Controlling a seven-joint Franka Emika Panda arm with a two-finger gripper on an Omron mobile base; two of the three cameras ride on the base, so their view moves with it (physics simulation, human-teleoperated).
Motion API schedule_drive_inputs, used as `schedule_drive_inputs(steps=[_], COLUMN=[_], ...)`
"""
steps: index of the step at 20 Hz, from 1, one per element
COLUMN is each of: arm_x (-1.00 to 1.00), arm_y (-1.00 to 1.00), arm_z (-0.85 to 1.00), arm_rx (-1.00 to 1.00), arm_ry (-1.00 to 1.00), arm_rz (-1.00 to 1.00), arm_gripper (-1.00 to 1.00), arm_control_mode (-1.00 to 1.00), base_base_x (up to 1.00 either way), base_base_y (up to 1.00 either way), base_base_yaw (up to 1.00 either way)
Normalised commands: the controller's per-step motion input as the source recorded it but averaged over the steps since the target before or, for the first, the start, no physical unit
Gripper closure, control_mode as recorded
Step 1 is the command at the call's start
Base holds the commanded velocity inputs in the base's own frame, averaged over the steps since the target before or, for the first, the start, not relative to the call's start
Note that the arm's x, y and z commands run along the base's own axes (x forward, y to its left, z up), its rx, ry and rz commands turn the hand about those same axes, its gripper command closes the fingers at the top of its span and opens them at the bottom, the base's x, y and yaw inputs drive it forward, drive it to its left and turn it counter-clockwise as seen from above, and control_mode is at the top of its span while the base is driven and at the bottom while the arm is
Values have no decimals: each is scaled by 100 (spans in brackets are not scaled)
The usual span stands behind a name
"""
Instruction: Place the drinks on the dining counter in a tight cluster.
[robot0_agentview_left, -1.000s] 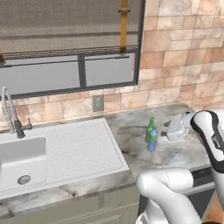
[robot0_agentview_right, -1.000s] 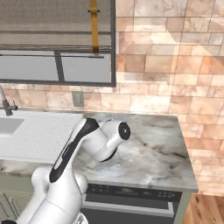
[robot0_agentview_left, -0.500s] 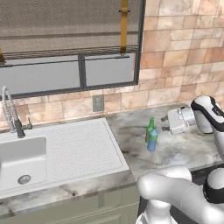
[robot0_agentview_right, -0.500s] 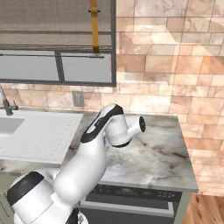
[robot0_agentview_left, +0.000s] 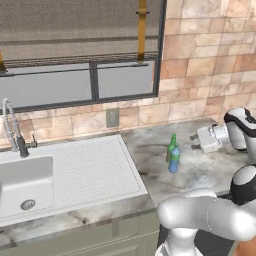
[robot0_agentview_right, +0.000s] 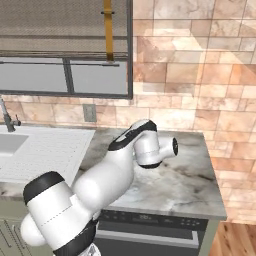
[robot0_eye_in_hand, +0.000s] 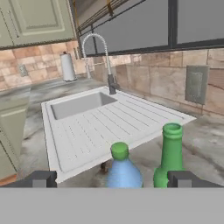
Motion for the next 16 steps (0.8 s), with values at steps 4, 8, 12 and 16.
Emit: schedule_drive_inputs(steps=[4, 8, 12, 16], arm_x=[7, 0, 0, 0], arm_y=[0, 13, 5, 1], arm_z=[-78, -73, -46, -21], arm_rx=[4, 1, 0, 0], arm_ry=[0, 0, 0, 0], arm_rz=[-8, -2, 0, 0], arm_gripper=[-100, -100, -100, -100], arm_control_mode=[-100, -100, -100, -100], base_base_x=[0, 0, 0, 0], base_base_y=[0, 0, 0, 0], base_base_yaw=[0, 0, 0, 0])
